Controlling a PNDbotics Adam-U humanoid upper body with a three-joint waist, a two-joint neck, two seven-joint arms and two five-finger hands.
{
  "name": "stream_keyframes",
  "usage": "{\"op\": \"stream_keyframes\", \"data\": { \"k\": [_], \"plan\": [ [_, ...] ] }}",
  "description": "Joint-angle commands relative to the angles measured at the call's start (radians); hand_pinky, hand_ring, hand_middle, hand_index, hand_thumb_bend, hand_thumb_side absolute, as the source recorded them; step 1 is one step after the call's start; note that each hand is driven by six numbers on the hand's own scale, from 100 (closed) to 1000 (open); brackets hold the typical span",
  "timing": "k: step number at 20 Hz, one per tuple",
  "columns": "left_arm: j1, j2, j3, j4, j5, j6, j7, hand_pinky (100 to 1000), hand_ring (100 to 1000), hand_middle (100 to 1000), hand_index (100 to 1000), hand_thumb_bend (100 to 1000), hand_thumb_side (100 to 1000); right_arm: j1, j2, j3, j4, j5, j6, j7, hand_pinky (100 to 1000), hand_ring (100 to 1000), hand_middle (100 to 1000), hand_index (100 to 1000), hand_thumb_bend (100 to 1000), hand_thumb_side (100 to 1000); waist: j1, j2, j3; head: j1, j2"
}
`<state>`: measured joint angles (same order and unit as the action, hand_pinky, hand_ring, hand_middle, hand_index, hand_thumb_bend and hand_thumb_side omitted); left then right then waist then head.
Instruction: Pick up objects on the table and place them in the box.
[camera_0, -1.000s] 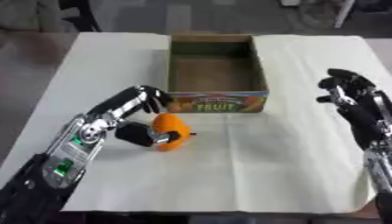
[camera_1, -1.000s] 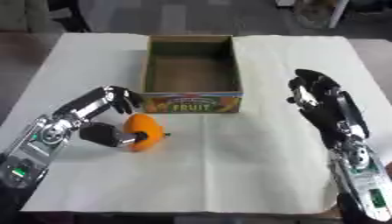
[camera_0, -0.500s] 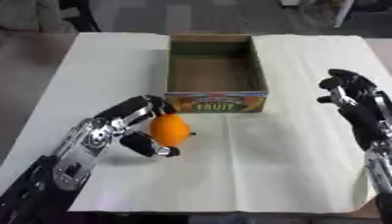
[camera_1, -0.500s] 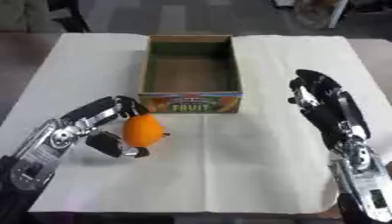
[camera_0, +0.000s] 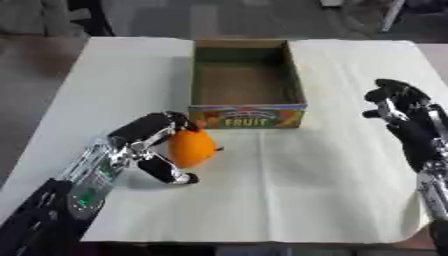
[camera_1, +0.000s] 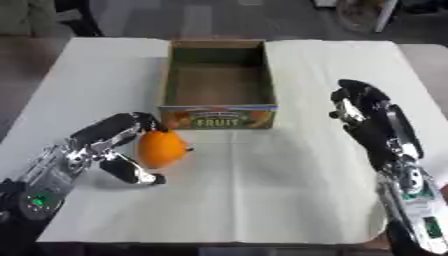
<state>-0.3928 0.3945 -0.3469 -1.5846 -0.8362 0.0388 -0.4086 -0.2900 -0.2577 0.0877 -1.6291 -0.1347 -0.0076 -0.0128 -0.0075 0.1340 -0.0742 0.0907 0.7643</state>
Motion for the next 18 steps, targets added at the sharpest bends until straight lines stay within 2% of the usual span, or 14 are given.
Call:
{"op": "stream_keyframes", "data": {
  "k": [1, 4, 7, 9, 10, 13, 14, 15, 18],
  "plan": [
    [-0.018, 0.004, 0.002, 0.001, -0.071, -0.006, 0.034, 766, 743, 737, 842, 708, 204, -0.011, -0.013, -0.001, -0.021, -0.005, -0.001, 0.002, 638, 775, 632, 785, 100, 371, 0.001, -0.011, 0.000, 0.002, 0.006],
    [-0.017, 0.000, 0.005, 0.017, -0.124, -0.008, 0.064, 720, 703, 696, 824, 674, 187, -0.011, -0.013, -0.001, -0.021, -0.005, -0.001, 0.001, 638, 775, 632, 784, 100, 371, 0.001, -0.011, 0.000, 0.001, 0.006],
    [-0.017, -0.002, 0.011, 0.026, -0.157, -0.001, 0.110, 624, 626, 620, 784, 569, 184, -0.011, -0.013, -0.001, -0.020, -0.005, -0.001, 0.001, 638, 775, 632, 784, 100, 372, 0.001, -0.011, 0.001, 0.000, 0.006],
    [-0.017, -0.004, 0.015, 0.029, -0.167, 0.007, 0.146, 556, 564, 559, 732, 439, 168, -0.011, -0.013, -0.001, -0.020, -0.005, -0.001, 0.001, 638, 775, 632, 784, 100, 372, 0.001, -0.011, 0.002, -0.001, 0.006],
    [-0.017, -0.005, 0.017, 0.030, -0.166, 0.013, 0.168, 540, 548, 543, 719, 413, 165, -0.011, -0.013, -0.001, -0.020, -0.005, -0.001, 0.001, 638, 775, 632, 784, 100, 371, 0.001, -0.011, 0.002, -0.001, 0.006],
    [-0.016, -0.006, 0.015, 0.037, -0.160, 0.023, 0.207, 532, 540, 535, 712, 401, 164, -0.011, -0.013, -0.001, -0.020, -0.005, -0.001, 0.001, 638, 775, 632, 784, 100, 371, 0.001, -0.011, 0.003, -0.001, 0.006],
    [-0.017, -0.009, 0.025, 0.030, -0.149, 0.034, 0.233, 386, 387, 372, 556, 150, 166, -0.011, -0.013, -0.002, -0.020, -0.005, -0.001, 0.000, 638, 775, 632, 784, 100, 372, 0.000, -0.011, 0.004, -0.002, 0.006],
    [-0.017, -0.010, 0.031, 0.022, -0.129, 0.048, 0.269, 362, 350, 332, 516, 100, 174, -0.011, -0.013, -0.002, -0.020, -0.006, -0.001, 0.000, 638, 775, 632, 784, 100, 372, 0.000, -0.012, 0.005, -0.002, 0.006],
    [-0.016, -0.009, 0.036, 0.006, -0.068, 0.075, 0.333, 338, 316, 291, 476, 100, 178, -0.011, -0.013, -0.002, -0.020, -0.006, -0.001, 0.000, 638, 775, 632, 784, 100, 370, -0.001, -0.012, 0.006, -0.003, 0.006]
  ]
}}
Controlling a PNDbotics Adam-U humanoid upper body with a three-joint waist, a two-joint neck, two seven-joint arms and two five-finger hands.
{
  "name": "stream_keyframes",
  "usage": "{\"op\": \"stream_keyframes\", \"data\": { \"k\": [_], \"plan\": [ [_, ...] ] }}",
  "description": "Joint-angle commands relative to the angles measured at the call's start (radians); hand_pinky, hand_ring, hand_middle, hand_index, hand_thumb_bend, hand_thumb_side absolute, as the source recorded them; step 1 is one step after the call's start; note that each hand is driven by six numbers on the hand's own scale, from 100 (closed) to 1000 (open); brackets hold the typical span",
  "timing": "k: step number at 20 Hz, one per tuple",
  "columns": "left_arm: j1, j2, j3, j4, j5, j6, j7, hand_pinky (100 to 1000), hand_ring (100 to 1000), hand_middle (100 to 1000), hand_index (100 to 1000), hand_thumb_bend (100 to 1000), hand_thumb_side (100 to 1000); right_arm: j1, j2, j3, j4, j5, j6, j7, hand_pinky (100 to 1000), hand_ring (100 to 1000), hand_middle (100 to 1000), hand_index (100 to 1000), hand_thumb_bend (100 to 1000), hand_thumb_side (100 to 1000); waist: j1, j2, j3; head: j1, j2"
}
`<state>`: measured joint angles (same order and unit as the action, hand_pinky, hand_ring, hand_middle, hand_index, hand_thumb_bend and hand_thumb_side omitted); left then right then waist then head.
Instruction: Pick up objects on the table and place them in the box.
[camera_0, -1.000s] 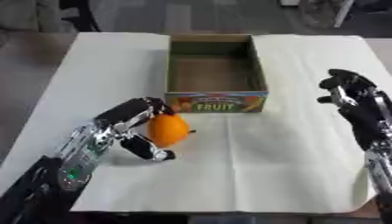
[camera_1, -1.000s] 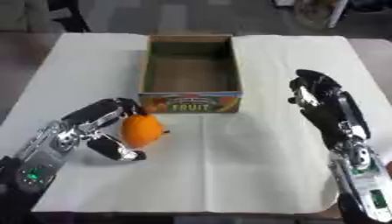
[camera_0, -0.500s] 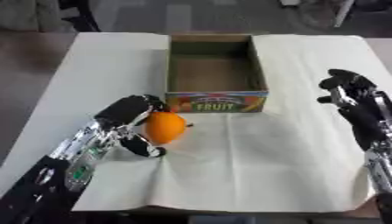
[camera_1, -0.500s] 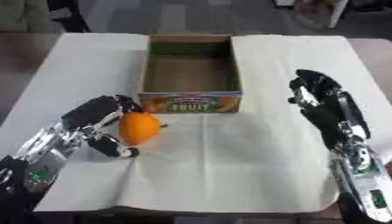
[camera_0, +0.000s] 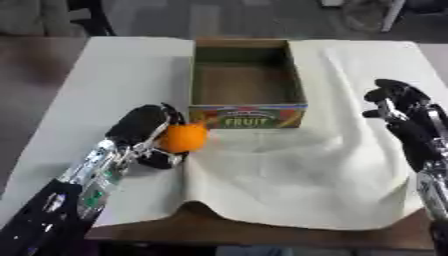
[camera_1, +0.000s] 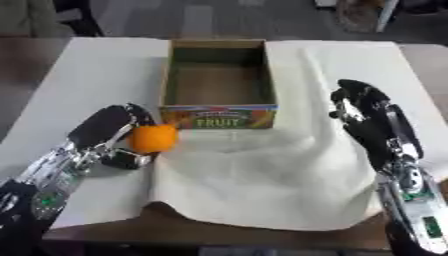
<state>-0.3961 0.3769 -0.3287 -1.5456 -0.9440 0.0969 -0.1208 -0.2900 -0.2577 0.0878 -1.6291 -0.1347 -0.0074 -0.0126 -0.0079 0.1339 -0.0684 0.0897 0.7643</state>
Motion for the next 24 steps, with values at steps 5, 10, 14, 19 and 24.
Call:
{"op": "stream_keyframes", "data": {
  "k": [5, 10, 14, 19, 24],
  "plan": [
    [-0.013, 0.023, 0.036, -0.099, 0.147, 0.032, 0.001, 367, 308, 273, 460, 100, 182, -0.011, -0.014, -0.003, -0.020, -0.006, -0.001, -0.001, 637, 775, 631, 784, 100, 370, -0.001, -0.013, 0.001, -0.004, 0.006],
    [-0.019, 0.053, 0.071, -0.200, 0.281, 0.058, -0.085, 382, 318, 279, 470, 100, 175, -0.009, -0.014, -0.005, -0.020, -0.006, -0.001, -0.001, 637, 775, 631, 784, 100, 370, 0.000, -0.015, 0.002, -0.007, 0.006],
    [-0.022, 0.076, 0.106, -0.264, 0.364, 0.078, -0.137, 395, 326, 285, 478, 205, 141, -0.007, -0.014, -0.006, -0.019, -0.005, -0.001, -0.003, 637, 774, 631, 784, 100, 370, 0.002, -0.018, 0.003, -0.010, 0.006],
    [-0.032, 0.087, 0.134, -0.301, 0.407, 0.099, -0.142, 397, 327, 285, 478, 223, 130, -0.006, -0.014, -0.006, -0.019, -0.006, -0.001, -0.004, 637, 774, 631, 784, 100, 368, 0.003, -0.021, 0.002, -0.014, 0.006],
    [-0.105, 0.091, 0.126, -0.285, 0.404, 0.100, -0.127, 399, 331, 289, 482, 227, 121, -0.006, -0.014, -0.003, -0.019, -0.007, -0.001, -0.001, 637, 774, 631, 784, 100, 367, 0.004, -0.026, -0.002, -0.011, 0.006]
  ]
}}
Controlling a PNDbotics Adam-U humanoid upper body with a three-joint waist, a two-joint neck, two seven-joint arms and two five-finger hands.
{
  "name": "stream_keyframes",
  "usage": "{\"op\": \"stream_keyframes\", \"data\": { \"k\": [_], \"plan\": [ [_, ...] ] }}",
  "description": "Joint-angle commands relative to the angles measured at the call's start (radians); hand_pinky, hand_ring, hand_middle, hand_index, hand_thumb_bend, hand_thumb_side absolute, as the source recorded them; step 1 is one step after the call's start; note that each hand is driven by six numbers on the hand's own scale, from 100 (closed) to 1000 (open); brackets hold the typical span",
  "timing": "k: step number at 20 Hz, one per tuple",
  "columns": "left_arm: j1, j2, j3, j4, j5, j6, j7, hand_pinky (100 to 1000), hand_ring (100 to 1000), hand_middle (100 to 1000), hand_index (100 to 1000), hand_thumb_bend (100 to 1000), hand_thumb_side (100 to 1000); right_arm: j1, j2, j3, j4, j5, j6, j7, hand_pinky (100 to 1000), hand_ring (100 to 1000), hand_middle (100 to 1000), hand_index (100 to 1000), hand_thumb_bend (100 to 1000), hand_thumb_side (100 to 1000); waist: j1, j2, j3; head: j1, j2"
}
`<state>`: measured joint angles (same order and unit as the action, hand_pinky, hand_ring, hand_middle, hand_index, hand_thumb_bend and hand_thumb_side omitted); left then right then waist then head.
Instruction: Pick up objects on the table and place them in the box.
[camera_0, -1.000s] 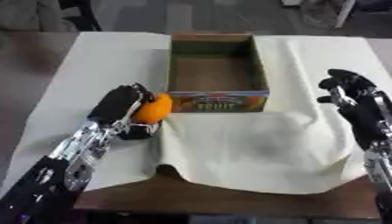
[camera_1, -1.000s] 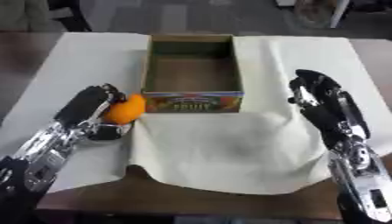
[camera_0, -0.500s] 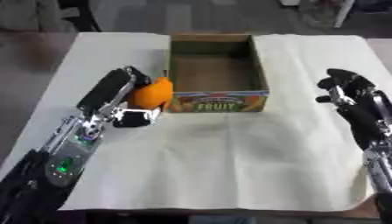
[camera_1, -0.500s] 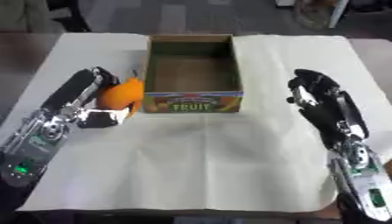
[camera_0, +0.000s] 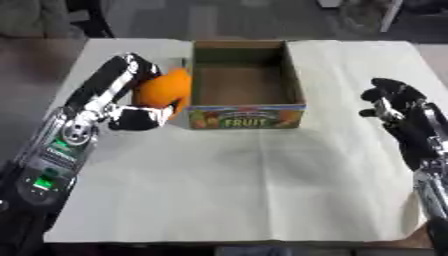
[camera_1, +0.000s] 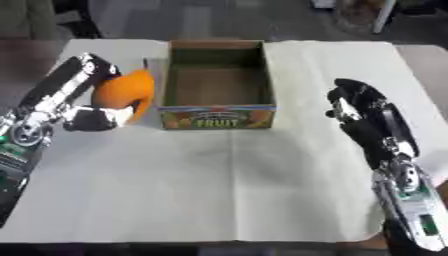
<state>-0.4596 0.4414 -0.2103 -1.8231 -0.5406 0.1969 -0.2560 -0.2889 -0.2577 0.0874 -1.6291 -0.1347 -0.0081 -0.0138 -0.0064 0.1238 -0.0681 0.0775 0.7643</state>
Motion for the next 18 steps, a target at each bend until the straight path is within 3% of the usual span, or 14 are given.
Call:
{"op": "stream_keyframes", "data": {
  "k": [1, 5, 9, 18],
  "plan": [
    [-0.066, 0.023, 0.005, 0.010, 0.001, 0.005, 0.012, 399, 331, 289, 481, 227, 120, -0.007, -0.013, -0.001, -0.019, -0.007, 0.000, 0.001, 637, 774, 631, 784, 100, 367, 0.002, -0.016, -0.004, 0.002, 0.006],
    [-0.175, 0.002, -0.014, 0.111, -0.012, 0.015, 0.036, 400, 333, 294, 485, 237, 114, -0.007, -0.012, 0.003, -0.018, -0.007, 0.001, 0.006, 637, 774, 631, 784, 100, 368, 0.002, -0.018, -0.024, 0.009, 0.006],
    [-0.284, -0.046, -0.030, 0.279, -0.051, 0.009, 0.076, 404, 339, 300, 491, 239, 119, -0.010, -0.011, 0.009, -0.017, -0.008, 0.001, 0.012, 637, 774, 631, 784, 100, 369, 0.006, -0.015, -0.049, 0.020, 0.006],
    [-0.456, -0.184, -0.009, 0.764, -0.192, -0.080, 0.180, 557, 512, 482, 658, 282, 147, -0.019, -0.008, 0.025, -0.016, -0.007, 0.003, 0.027, 637, 775, 631, 784, 100, 376, 0.017, 0.000, -0.106, 0.049, 0.006]
  ]
}}
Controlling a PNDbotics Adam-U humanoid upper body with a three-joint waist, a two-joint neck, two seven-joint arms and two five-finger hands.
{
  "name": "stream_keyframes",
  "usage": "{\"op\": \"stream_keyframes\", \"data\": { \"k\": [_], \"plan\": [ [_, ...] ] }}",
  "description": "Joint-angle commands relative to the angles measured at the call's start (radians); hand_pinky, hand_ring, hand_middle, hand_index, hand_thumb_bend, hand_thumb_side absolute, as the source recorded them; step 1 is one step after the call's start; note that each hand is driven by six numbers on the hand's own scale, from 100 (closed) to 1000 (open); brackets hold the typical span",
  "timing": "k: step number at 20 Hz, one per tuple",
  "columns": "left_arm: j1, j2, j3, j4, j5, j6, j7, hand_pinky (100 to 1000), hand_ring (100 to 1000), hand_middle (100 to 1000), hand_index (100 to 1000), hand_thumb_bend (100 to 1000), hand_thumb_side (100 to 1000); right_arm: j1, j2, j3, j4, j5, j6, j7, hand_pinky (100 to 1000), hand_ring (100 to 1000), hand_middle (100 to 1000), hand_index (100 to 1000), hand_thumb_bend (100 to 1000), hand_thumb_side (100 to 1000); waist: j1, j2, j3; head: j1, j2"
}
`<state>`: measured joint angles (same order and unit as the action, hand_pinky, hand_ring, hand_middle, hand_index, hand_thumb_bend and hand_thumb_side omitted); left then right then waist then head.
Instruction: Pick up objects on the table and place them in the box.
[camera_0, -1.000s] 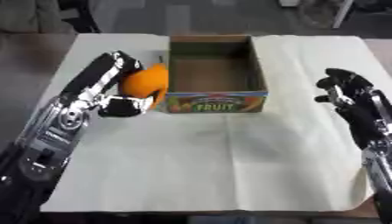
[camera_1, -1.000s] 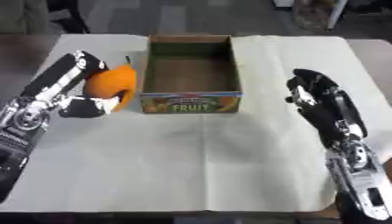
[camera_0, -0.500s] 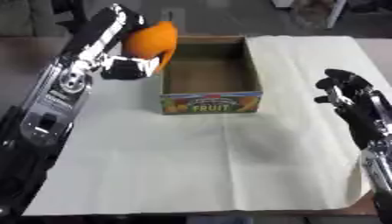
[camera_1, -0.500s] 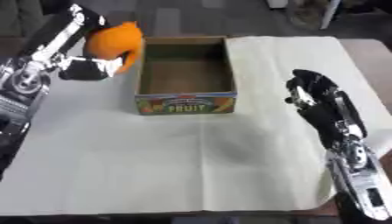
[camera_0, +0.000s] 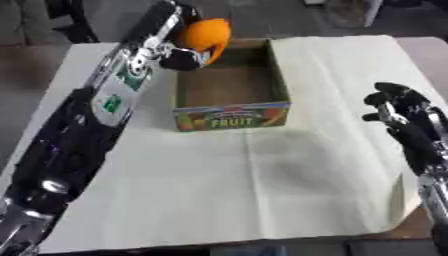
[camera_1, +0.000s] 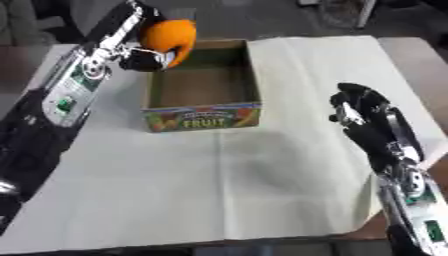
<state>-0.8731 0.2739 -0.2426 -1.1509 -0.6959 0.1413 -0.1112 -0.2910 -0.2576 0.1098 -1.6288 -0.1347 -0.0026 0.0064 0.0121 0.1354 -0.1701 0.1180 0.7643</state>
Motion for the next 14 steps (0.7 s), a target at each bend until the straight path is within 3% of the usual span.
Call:
{"op": "stream_keyframes", "data": {
  "k": [1, 3, 4, 5, 6, 8, 11, 14],
  "plan": [
    [-0.056, -0.026, 0.032, 0.137, -0.054, -0.038, 0.053, 562, 519, 488, 663, 285, 148, -0.018, -0.008, 0.005, -0.016, -0.006, -0.002, 0.009, 637, 775, 631, 784, 100, 377, 0.000, -0.010, -0.010, 0.010, 0.006],
    [-0.077, -0.039, 0.047, 0.209, -0.089, -0.064, 0.091, 589, 559, 526, 697, 312, 155, -0.020, -0.007, 0.008, -0.015, -0.006, -0.001, 0.013, 637, 775, 631, 784, 100, 378, 0.003, -0.009, -0.022, 0.014, 0.006],
    [-0.084, -0.044, 0.053, 0.238, -0.105, -0.078, 0.103, 652, 639, 606, 762, 417, 195, -0.020, -0.006, 0.009, -0.015, -0.006, -0.001, 0.015, 637, 775, 631, 784, 100, 379, 0.004, -0.008, -0.027, 0.015, 0.006],
    [-0.090, -0.047, 0.057, 0.260, -0.121, -0.091, 0.111, 669, 666, 631, 781, 429, 239, -0.020, -0.006, 0.010, -0.014, -0.006, -0.001, 0.015, 637, 775, 631, 784, 100, 379, 0.005, -0.008, -0.031, 0.016, 0.006],
    [-0.094, -0.050, 0.059, 0.274, -0.135, -0.103, 0.116, 722, 736, 707, 822, 477, 360, -0.019, -0.006, 0.010, -0.014, -0.005, -0.001, 0.016, 637, 775, 632, 784, 100, 379, 0.005, -0.008, -0.032, 0.016, 0.006],
    [-0.095, -0.050, 0.061, 0.279, -0.157, -0.127, 0.119, 784, 808, 780, 849, 510, 448, -0.019, -0.005, 0.010, -0.013, -0.005, -0.001, 0.017, 637, 775, 632, 784, 100, 377, 0.005, -0.010, -0.033, 0.015, 0.006],
    [-0.087, -0.038, 0.060, 0.233, -0.158, -0.152, 0.151, 816, 848, 817, 863, 510, 453, -0.019, -0.005, 0.008, -0.013, -0.005, -0.002, 0.016, 637, 775, 632, 784, 100, 376, 0.003, -0.012, -0.028, 0.011, 0.006],
    [-0.069, -0.004, 0.040, 0.130, -0.115, -0.177, 0.198, 817, 838, 806, 859, 514, 397, -0.016, -0.005, 0.003, -0.014, -0.006, -0.003, 0.012, 637, 775, 632, 784, 100, 375, 0.000, -0.014, -0.016, 0.002, 0.006]
  ]
}}
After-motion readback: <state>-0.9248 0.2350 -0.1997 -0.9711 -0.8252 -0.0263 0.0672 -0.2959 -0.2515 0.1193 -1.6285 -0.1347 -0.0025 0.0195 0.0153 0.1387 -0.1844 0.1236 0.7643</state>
